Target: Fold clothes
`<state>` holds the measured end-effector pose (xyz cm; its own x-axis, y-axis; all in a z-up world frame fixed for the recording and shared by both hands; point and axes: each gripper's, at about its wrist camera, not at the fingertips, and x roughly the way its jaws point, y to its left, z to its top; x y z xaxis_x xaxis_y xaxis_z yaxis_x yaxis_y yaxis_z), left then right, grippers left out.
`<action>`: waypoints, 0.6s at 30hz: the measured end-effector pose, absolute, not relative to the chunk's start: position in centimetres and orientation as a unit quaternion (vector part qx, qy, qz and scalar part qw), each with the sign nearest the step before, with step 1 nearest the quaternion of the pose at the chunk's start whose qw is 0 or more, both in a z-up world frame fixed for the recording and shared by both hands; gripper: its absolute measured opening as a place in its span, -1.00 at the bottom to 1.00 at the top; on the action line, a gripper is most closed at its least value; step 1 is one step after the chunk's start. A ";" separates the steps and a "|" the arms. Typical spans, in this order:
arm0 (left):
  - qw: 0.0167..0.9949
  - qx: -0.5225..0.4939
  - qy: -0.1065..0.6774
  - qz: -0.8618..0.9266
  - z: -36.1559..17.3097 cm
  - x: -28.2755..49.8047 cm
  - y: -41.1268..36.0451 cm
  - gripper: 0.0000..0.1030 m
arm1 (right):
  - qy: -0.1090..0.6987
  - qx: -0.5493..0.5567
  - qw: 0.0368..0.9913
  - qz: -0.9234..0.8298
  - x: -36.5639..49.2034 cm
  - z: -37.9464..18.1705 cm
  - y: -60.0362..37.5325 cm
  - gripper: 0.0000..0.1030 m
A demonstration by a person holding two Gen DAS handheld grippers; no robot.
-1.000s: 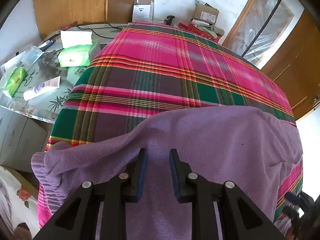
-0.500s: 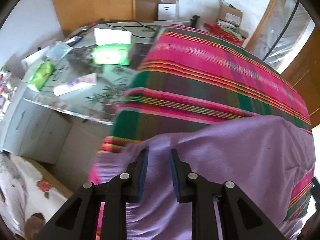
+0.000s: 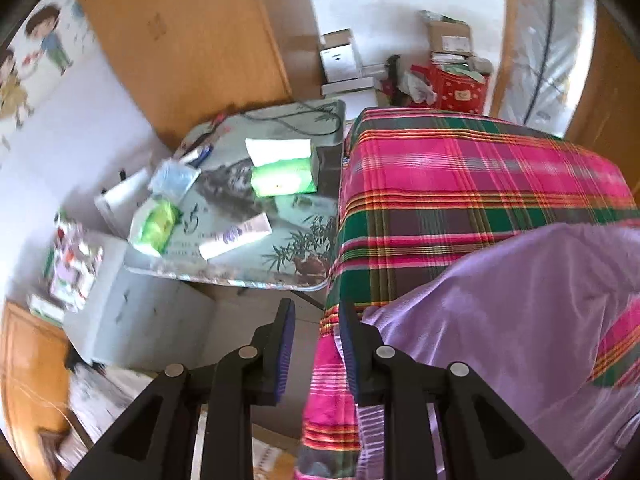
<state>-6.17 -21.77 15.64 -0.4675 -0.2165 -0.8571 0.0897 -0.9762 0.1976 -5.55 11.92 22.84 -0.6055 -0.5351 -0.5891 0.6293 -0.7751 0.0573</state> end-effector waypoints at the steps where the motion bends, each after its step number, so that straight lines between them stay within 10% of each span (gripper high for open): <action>1: 0.083 0.507 -0.061 -0.856 15.6 -6.1 -21.8 -0.55 | 0.080 0.298 0.337 -0.890 -5.7 23.3 11.4 -0.30; 18: 0.034 0.564 -0.092 -0.820 5.5 -9.5 -19.2 -0.55 | 0.140 0.405 0.363 -0.827 -14.3 8.8 2.9 -0.16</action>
<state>-9.49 -19.23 5.53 -0.3627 -0.1593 -0.9182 -0.0490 -0.9807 0.1895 -14.29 2.85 8.76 -0.4077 -0.4877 -0.7720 0.7143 -0.6970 0.0631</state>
